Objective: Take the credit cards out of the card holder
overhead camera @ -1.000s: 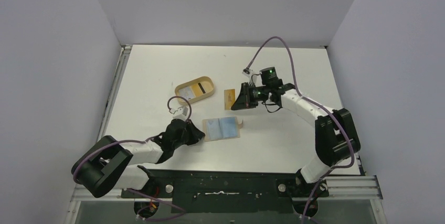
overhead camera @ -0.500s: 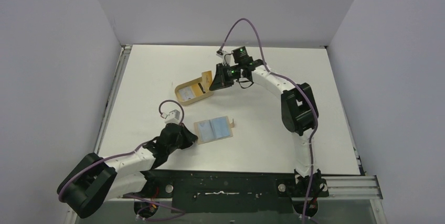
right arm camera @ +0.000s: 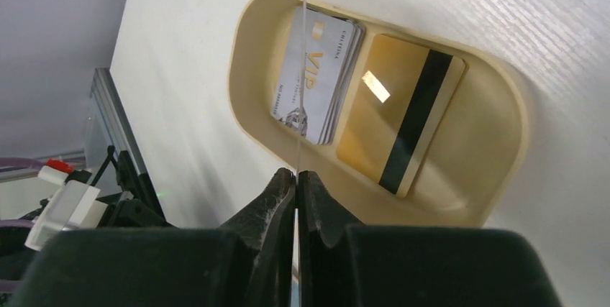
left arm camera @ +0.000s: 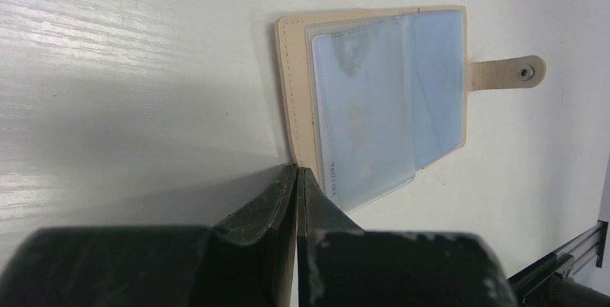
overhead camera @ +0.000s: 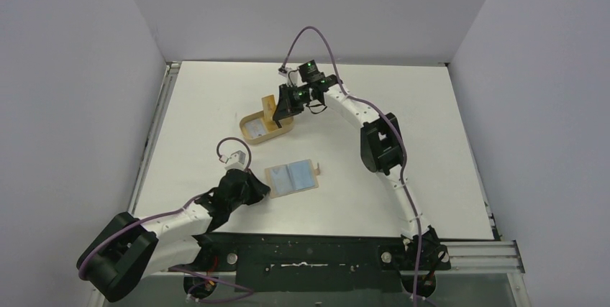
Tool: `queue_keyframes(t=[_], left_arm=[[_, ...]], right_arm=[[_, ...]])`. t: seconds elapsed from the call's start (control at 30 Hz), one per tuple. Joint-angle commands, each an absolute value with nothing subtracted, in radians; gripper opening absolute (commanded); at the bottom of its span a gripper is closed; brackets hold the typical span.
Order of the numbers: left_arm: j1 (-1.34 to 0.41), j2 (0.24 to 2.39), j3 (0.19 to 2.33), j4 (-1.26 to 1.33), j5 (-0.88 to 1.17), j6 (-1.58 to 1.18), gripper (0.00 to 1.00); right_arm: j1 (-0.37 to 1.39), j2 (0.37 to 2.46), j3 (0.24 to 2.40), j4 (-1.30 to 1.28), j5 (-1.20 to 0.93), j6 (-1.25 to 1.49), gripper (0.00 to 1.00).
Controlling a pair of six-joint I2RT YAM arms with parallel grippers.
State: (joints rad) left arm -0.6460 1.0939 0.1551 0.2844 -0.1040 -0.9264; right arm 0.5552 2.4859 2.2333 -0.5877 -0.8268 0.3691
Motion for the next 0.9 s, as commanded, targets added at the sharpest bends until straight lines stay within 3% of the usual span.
queue_keyframes(t=[0.0,0.43,0.87], left_arm=[[-0.635,1.095,0.138,0.237,-0.116,-0.913,0.0],[-0.629,1.112,0.137,0.245,-0.106,-0.914,0.0],[-0.629,1.114,0.148,0.23,-0.099,-0.911,0.0]], right_arm=[[0.554,2.514,2.331,-0.681,-0.801,0.316,0.0],[0.552,2.528,2.292,-0.712,-0.769,0.272,0.0],[0.534,2.503,2.269,-0.703,-0.748,0.278,0.17]])
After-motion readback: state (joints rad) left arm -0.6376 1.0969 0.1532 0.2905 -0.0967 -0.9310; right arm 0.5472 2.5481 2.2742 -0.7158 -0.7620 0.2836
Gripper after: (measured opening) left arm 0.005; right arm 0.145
